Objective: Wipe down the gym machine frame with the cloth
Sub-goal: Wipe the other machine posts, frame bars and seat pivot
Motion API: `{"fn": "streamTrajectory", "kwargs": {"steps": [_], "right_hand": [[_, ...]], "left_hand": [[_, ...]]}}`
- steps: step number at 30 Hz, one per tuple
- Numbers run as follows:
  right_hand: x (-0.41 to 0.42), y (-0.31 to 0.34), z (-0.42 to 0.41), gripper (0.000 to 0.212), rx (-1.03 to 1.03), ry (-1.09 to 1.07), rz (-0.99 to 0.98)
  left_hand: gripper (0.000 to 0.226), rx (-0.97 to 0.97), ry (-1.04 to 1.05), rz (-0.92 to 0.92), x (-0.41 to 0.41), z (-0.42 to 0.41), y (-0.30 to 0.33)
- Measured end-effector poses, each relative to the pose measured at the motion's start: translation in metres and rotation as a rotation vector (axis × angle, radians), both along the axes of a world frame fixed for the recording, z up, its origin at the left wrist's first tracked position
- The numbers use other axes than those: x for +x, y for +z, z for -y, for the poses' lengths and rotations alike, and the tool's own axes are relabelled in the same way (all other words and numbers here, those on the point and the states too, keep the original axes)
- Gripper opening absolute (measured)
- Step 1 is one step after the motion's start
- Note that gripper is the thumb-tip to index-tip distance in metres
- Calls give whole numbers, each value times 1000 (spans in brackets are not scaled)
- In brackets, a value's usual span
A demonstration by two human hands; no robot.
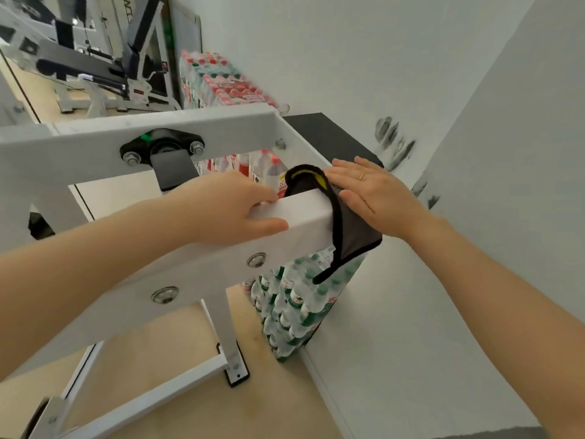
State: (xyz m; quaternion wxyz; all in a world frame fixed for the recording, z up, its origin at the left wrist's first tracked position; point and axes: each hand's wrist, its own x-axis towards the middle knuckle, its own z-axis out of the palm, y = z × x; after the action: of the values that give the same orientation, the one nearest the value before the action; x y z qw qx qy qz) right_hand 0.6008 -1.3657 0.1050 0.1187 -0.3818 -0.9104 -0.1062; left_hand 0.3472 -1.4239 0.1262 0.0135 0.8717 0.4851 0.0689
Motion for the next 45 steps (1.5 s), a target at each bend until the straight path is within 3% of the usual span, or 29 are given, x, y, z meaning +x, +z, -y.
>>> {"fn": "streamTrajectory", "kwargs": {"steps": [4,9,12,15,18,23,27,31,35,40,45], "right_hand": [[-3,22,-29,58,-98,94,182],[-34,40,-66,29,-10,82,463],[-60,36,-82,18,193,215,535],[-75,38,-100,26,314,206,483],[-90,40,-114,23,217,261,489],[-74,39,-106,38,-159,144,656],[-82,37,-107,52,-117,71,883],[-117,40,-138,56,-69,10,884],[-121,42,-140,60,-157,-13,822],[-75,37,-98,56,-224,137,692],[-83,41,-111,44,-246,99,666]], "left_hand": [[78,12,-105,8,-2,-24,2],[87,-95,-183,-80,-10,-58,1],[72,-98,-144,-110,-19,-77,6],[50,8,-135,-149,-30,-103,6],[55,94,-43,-223,-41,-130,-2],[69,6,170,-239,-53,-161,-11],[70,26,170,-236,-52,-164,-12],[77,54,157,-245,-54,-162,-14],[80,46,141,-225,-56,-161,-16],[70,20,51,-206,-56,-161,-21],[63,54,54,-235,-55,-163,-25]]}}
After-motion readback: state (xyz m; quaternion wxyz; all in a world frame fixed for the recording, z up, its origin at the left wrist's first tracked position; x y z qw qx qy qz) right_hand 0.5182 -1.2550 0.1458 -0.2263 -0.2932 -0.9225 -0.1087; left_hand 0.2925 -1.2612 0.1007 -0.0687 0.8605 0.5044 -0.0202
